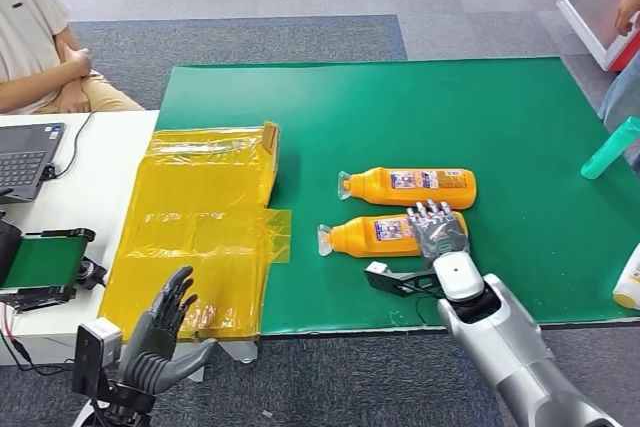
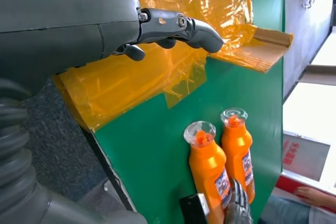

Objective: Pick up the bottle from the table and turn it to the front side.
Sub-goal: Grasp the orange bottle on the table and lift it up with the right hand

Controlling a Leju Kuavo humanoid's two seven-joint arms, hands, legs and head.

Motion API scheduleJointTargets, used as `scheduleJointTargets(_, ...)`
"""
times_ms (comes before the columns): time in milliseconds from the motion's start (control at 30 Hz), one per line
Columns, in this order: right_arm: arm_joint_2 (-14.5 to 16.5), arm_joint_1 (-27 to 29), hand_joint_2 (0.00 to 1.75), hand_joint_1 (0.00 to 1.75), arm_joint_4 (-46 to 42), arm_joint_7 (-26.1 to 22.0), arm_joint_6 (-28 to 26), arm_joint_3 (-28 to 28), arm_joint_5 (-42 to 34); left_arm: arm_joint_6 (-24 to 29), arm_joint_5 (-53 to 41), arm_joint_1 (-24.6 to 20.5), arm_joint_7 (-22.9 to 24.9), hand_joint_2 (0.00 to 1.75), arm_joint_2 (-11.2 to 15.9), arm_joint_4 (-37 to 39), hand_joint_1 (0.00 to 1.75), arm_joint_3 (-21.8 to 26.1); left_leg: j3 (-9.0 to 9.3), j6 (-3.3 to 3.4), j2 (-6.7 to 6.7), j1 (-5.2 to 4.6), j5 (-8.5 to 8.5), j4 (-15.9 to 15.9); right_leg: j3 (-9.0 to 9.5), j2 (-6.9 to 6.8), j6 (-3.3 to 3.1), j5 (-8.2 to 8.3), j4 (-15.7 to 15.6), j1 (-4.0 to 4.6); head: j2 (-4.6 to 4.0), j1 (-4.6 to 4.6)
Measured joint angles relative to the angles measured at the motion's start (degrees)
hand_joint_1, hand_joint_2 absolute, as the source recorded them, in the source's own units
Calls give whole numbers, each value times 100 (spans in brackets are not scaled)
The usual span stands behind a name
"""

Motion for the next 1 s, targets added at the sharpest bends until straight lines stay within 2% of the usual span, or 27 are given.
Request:
scheduleJointTargets(533, 73, -274, 175, 0, 564, -177, -109, -456, 0, 40, 144, 161, -22, 175, 194, 0, 0, -187, 0, 1, 0, 0, 1, 0, 1, 0, 0, 1, 0, 0, 0, 1)
scheduleJointTargets(567, 75, -296, 175, 4, 607, -181, -118, -475, 0, 51, 155, 167, -22, 175, 207, 0, 0, -191, 0, 2, 0, 0, 2, 0, 1, 0, 0, 1, 0, 0, -1, 1)
scheduleJointTargets(600, 76, -320, 175, 40, 649, -184, -122, -489, 0, 61, 166, 172, -22, 175, 220, 0, 0, -197, 0, 2, 0, 0, 3, 0, 1, 0, 0, 1, 0, 0, -1, 1)
scheduleJointTargets(700, 81, -412, 175, 167, 796, -218, -128, -517, 0, 97, 199, 182, -25, 175, 257, -6, 0, -219, 0, 3, 0, 0, 4, 0, 1, 0, -1, 3, 0, 0, -1, 1)
scheduleJointTargets(733, 86, -445, 175, 175, 852, -244, -136, -527, 0, 107, 211, 184, -27, 175, 271, -9, 0, -222, 0, 4, 0, 0, 5, 0, 1, 0, -1, 3, 0, 0, -1, 0)
scheduleJointTargets(1000, 157, -595, 175, 175, 1139, -385, -323, -527, 0, 134, 231, 186, -42, 175, 343, -11, 0, -221, 0, 4, 0, 0, 5, 0, 1, 0, -1, 3, 0, 0, 0, 0)
